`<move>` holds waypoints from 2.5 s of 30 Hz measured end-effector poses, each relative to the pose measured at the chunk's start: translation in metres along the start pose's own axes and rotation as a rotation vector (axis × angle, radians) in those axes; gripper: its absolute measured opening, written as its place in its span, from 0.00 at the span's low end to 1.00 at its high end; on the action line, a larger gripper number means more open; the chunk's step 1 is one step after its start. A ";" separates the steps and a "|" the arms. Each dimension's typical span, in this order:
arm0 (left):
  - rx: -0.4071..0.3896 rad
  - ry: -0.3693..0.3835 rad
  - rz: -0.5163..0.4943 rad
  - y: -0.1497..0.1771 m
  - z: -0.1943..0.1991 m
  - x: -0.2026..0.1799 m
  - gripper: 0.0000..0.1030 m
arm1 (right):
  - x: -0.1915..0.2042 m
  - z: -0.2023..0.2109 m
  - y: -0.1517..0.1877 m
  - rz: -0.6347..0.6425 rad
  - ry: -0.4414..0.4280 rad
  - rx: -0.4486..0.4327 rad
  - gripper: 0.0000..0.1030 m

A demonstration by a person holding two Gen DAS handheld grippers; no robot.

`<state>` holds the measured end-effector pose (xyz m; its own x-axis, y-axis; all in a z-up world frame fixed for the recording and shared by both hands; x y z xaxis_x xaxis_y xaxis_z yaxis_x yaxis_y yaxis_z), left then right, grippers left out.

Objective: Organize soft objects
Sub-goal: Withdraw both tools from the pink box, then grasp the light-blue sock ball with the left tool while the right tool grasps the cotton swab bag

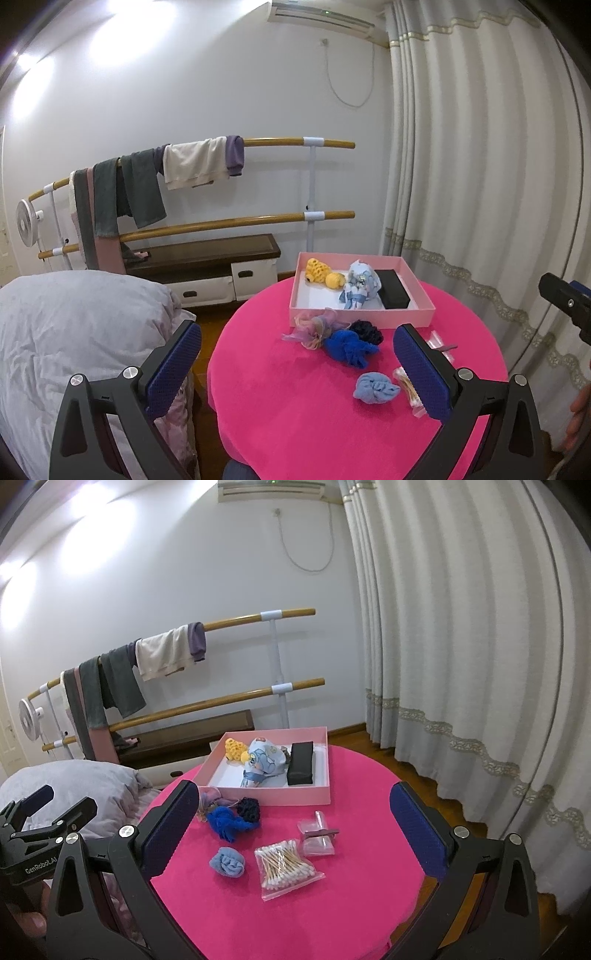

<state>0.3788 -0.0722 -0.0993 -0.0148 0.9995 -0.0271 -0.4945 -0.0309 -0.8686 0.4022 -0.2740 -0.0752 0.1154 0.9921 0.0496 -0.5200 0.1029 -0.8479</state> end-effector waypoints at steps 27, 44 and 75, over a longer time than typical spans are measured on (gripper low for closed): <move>0.191 0.071 -0.041 0.042 -0.067 -0.031 1.00 | -0.034 -0.068 0.080 0.015 0.030 0.242 1.00; 0.379 0.145 -0.061 0.088 -0.190 -0.067 1.00 | -0.036 -0.153 0.159 0.053 -0.042 0.489 1.00; 0.436 0.186 -0.025 0.087 -0.281 -0.046 0.56 | 0.014 -0.198 0.173 0.142 -0.063 0.524 0.93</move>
<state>0.5804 -0.1208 -0.3127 0.1377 0.9817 -0.1317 -0.8121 0.0357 -0.5824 0.4814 -0.2564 -0.3257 -0.0290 0.9996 -0.0009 -0.8805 -0.0260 -0.4733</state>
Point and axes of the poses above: each gripper's, at about its wrist camera, not at the fingertips, and z roughly against the way its jaws point, x to its left, y to its underside, the point moved 10 cm from there along -z, roughly the way its jaws point, and after that the axes turned 3 degrees about x, right-handed, at the moved point
